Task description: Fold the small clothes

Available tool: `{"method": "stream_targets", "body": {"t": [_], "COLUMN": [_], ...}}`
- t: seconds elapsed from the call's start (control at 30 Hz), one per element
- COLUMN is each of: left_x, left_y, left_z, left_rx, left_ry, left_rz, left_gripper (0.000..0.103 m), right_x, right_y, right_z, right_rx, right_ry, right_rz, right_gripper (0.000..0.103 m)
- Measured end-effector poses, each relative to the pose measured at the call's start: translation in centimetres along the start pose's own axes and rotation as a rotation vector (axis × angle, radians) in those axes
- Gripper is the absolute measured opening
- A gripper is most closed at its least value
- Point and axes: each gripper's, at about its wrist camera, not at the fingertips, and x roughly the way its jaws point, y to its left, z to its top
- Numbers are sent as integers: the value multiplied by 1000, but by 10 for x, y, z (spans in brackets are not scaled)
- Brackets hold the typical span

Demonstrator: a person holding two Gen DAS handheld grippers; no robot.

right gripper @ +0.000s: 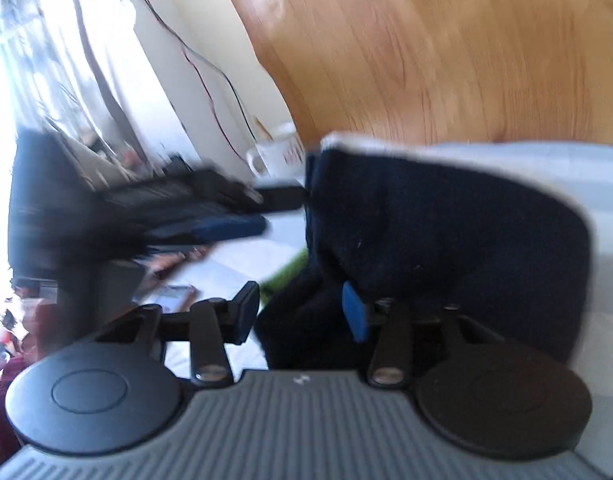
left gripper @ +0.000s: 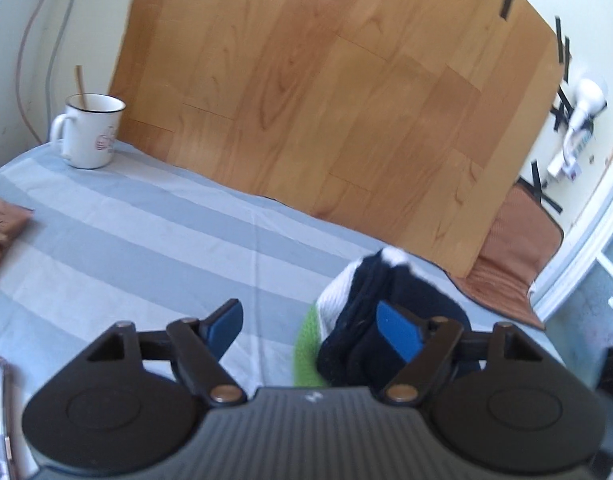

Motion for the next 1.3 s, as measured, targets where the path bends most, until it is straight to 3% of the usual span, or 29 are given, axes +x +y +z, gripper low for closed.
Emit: {"method": "stream_targets", "body": {"t": [0.07,0.17,0.3,0.43,0.5,0.6,0.67,0.73,0.77,0.8,0.83,0.87,0.93,1.1,1.2,1.23,1.3], "left_x": [7,20,44,82,101,106,96,79,67,56,47,40,34,58,63,65,66], "left_y": [-4,-9,-20,-20,-10,-3,-5,-4,-1,2,5,8,9,0,-12,-16,-24], "left_z": [-2,-2,17,32,29,25,25,27,28,28,29,28,21,-10,-23,-26,-29], "left_rx": [3,0,11,-37,-83,-116,-111,-105,-105,-104,-101,-97,-92,-71,-36,-43,-37], "left_ry": [7,23,44,174,231,238,237,226,210,188,168,158,189,356,352,361,342], "left_rz": [0,6,11,-11,-12,-24,-24,-37,-42,-41,-42,-47,-86,-159,-184,-212,-208], "left_gripper": [76,75,74,64,67,75,74,75,77,84,100,102,103,103,103,102,97], "right_x": [-24,-39,-17,4,1,-1,-11,-27,-37,-47,-55,-62,-65,-45,-24,-21,-13], "right_y": [-5,-21,-49,-70,-78,-78,-78,-79,-78,-76,-76,-78,-84,-104,-118,-119,-119], "right_z": [4,19,36,31,25,24,25,24,20,15,9,2,-11,-33,-33,-32,-25], "right_rx": [6,28,84,105,140,122,147,181,186,188,190,195,230,362,444,449,440], "right_ry": [-65,-115,-80,-28,-34,-37,-50,-83,-107,-131,-146,-145,-120,-53,1,-7,19], "right_rz": [-25,-140,-206,-278,-279,-287,-257,-233,-233,-236,-229,-213,-182,-115,-53,-37,-29], "right_gripper": [47,33,28,11,10,10,15,36,61,75,76,78,82,83,84,82,62]}}
